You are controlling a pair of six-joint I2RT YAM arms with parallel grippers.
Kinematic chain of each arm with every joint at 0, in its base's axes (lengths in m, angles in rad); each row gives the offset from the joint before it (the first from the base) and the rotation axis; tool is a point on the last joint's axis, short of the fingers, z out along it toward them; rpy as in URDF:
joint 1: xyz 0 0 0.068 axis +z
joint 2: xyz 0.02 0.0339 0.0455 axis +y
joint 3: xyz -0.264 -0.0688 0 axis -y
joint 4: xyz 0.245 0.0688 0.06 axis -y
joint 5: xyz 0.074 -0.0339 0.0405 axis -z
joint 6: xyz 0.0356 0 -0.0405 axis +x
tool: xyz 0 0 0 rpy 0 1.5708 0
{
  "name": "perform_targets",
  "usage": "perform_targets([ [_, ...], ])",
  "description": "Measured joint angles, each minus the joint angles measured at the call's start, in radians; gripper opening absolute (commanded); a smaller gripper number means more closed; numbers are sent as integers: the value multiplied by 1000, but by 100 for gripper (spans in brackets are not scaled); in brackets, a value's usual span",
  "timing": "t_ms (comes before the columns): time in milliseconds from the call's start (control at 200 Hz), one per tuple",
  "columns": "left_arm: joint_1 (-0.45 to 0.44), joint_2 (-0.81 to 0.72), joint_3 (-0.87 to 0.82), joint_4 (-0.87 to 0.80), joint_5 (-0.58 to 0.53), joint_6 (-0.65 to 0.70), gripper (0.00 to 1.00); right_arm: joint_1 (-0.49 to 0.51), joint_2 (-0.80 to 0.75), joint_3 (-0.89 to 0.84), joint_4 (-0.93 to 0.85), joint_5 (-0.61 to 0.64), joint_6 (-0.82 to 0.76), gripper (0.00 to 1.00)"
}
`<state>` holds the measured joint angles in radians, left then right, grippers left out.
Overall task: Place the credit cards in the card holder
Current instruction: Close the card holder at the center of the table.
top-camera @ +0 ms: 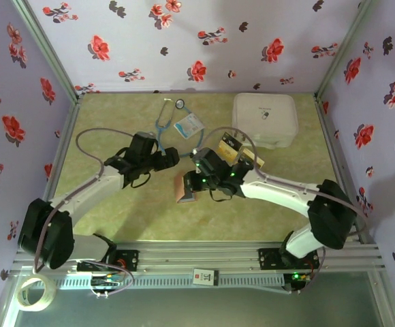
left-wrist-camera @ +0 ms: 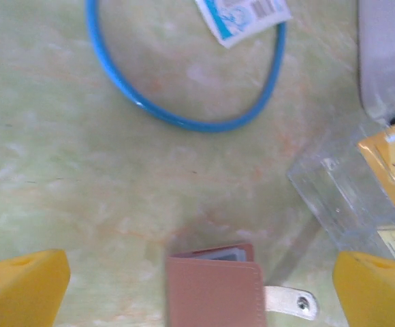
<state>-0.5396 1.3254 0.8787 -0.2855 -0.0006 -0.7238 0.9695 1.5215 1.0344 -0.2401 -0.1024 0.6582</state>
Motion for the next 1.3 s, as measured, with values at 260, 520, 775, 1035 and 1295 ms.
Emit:
perform_targets([
  [260, 49, -26, -40, -46, 0, 32, 100, 50, 139, 80, 0, -32, -42, 2],
  [520, 52, -27, -50, -69, 0, 55, 100, 35, 152, 47, 0, -28, -56, 0],
  [775, 54, -27, -50, -85, 1, 81, 100, -6, 161, -21, 20, -25, -55, 0],
  [1035, 53, 10, -50, -90, 28, 114, 100, -27, 202, -64, 83, -26, -46, 0],
  [1295, 18, 89, -50, -82, 39, 139, 100, -30, 240, -75, 128, -30, -35, 0],
])
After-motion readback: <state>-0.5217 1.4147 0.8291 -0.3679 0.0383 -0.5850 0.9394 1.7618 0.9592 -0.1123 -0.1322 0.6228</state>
